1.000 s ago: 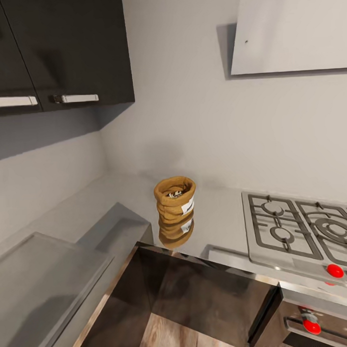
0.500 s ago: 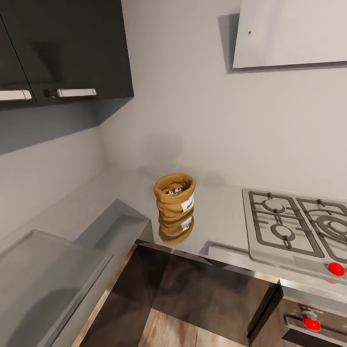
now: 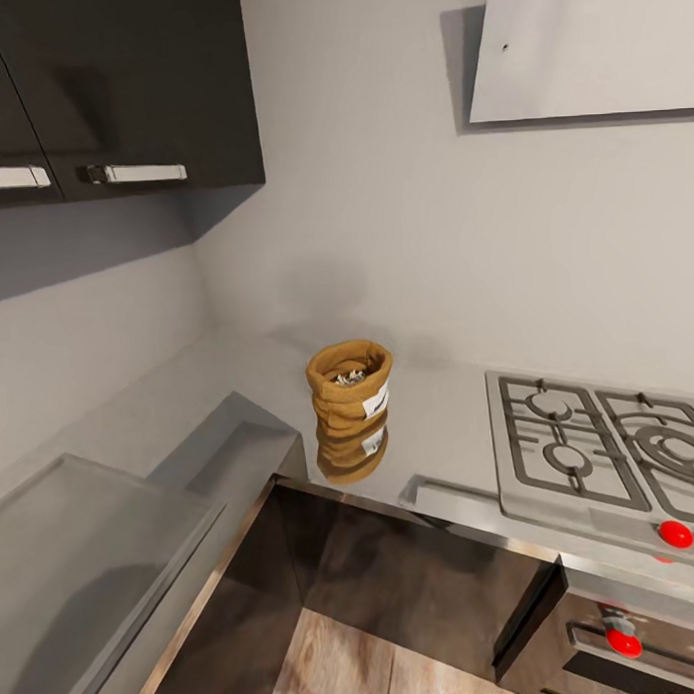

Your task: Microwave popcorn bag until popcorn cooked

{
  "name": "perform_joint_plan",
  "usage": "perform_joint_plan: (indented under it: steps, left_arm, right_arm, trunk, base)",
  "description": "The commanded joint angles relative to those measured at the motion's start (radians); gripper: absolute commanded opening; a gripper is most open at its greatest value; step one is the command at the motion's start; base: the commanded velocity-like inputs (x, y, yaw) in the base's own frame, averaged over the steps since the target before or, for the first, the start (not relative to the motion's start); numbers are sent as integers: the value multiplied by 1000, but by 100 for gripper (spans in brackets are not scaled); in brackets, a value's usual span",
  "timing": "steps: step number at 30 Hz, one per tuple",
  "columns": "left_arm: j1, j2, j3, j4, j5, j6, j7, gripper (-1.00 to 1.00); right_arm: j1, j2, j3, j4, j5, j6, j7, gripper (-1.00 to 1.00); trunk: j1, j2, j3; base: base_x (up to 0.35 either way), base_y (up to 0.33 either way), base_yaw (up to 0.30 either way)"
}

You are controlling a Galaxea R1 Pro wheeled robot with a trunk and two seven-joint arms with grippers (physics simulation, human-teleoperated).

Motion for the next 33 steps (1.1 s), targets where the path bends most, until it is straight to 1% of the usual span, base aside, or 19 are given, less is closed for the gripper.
perform_joint_plan:
  steps: [1, 25, 33]
  left_arm:
    - [0, 0, 6, 0, 3, -3, -4, 100]
    - [0, 0, 4, 0, 1, -4, -5, 100]
    - [0, 0, 4, 0, 0, -4, -4, 100]
  right_arm:
    - [-1, -1, -8, 3, 7, -5, 2, 100]
    - [-1, 1, -8, 3, 7, -6, 2, 100]
    - [-1, 4, -8, 3, 8, -17, 1, 100]
  trunk:
    - [0, -1, -3]
    - [0, -1, -41]
    - [0, -1, -43]
  base:
    - [0, 0, 0]
    - [0, 0, 0]
    - [0, 0, 0]
